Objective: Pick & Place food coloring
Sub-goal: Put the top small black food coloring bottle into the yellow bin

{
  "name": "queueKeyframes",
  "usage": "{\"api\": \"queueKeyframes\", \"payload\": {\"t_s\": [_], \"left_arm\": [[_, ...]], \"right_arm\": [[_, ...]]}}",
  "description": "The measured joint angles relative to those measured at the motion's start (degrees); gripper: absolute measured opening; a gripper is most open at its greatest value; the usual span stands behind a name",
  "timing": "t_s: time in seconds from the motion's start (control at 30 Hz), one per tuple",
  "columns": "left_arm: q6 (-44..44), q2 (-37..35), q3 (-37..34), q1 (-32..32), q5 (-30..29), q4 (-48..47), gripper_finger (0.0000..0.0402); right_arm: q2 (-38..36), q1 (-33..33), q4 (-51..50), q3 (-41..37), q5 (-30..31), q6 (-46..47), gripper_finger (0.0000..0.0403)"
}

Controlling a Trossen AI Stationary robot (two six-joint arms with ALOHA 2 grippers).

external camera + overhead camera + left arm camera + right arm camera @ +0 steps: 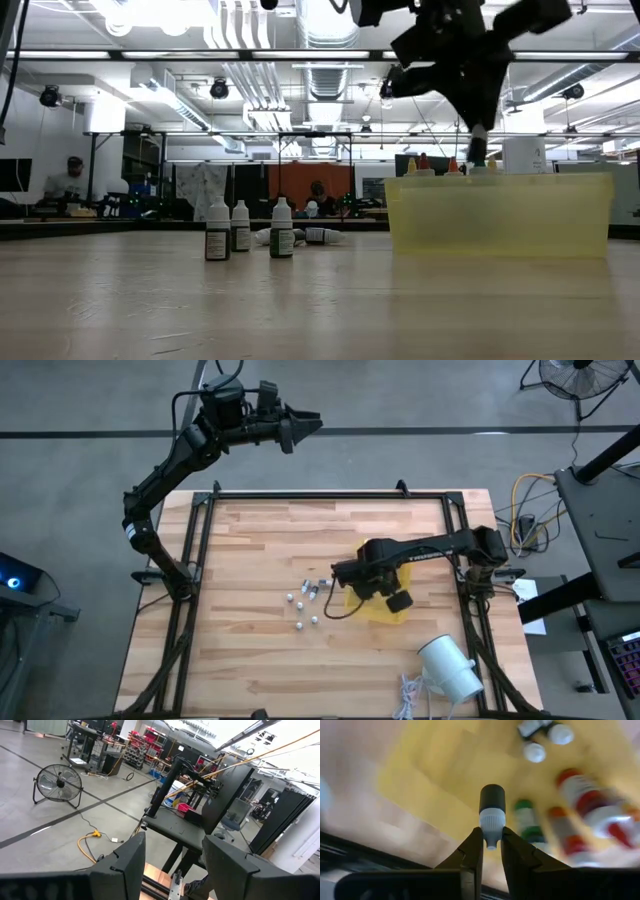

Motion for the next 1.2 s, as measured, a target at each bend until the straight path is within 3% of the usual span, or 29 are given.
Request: {"api": "queueKeyframes", "payload": {"t_s": [0.13,0.4,0.6,1.2], "left_arm": [[0.0,0.0,0.0,0.0,0.0,0.0,0.0168],[0.6,0.0,0.0,0.0,0.0,-1.7,0.0168],[2.1,0.1,0.0,0.0,-0.4,-3.5,0.0168],[2.1,0.1,0.0,0.0,-0.4,-3.2,0.0168]], "right_arm": [[0.0,0.2,0.6,0.0,6.5,-11.9,0.0047],[0.0,0.3,4.6,-1.0,9.0,-23.2,0.0047],[0.7,0.5,6.1,-2.0,11.8,-23.9,0.0047],[8.3,0.5,6.9,-2.8,12.2,-17.7,0.0047]]}}
